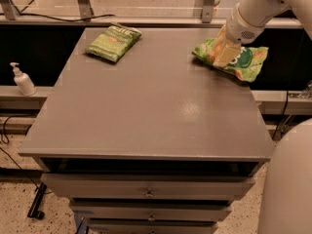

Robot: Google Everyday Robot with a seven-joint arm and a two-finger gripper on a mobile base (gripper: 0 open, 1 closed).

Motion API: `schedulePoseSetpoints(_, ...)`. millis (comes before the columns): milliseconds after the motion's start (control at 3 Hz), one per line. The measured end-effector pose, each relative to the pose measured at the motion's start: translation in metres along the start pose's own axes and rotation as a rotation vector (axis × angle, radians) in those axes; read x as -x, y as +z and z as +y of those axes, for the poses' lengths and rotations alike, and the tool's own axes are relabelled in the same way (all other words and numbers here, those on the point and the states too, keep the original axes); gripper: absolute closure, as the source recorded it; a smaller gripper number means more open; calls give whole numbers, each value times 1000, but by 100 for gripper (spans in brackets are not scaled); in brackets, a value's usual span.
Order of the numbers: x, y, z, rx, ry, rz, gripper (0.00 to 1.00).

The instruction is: Move orange near green rice chip bag

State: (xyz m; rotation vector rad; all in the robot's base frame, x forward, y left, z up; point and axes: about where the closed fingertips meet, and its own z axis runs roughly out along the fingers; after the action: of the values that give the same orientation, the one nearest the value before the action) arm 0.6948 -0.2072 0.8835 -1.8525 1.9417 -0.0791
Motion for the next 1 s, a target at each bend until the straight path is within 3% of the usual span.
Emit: schedulePoseSetpoints(1000, 2, 18, 28, 82, 1, -23, 100)
